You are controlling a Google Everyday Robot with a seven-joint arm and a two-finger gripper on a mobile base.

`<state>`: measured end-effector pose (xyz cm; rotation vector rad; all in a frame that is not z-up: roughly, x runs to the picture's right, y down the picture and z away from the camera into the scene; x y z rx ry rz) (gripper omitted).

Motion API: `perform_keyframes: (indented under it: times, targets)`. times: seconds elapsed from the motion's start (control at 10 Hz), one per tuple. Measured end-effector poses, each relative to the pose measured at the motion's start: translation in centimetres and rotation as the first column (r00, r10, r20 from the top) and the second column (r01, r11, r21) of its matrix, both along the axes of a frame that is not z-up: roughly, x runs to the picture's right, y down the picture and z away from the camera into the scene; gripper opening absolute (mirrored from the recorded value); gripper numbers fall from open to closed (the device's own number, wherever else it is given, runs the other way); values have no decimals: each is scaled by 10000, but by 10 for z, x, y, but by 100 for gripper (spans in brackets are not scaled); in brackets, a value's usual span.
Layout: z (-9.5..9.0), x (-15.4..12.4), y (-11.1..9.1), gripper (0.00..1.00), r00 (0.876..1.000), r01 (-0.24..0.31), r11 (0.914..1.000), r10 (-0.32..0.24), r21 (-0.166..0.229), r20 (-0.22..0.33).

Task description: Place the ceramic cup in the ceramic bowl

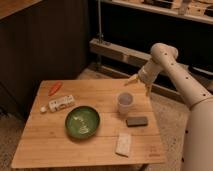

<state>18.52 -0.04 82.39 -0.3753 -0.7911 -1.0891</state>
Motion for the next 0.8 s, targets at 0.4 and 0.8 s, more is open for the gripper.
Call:
perform_keyframes:
  times: [0.4,0.8]
  targets:
    - [-29,5,12,80,9973,290,9984,-322,487,656]
    - [-36,1,29,80,9949,686,9946,-740,775,686]
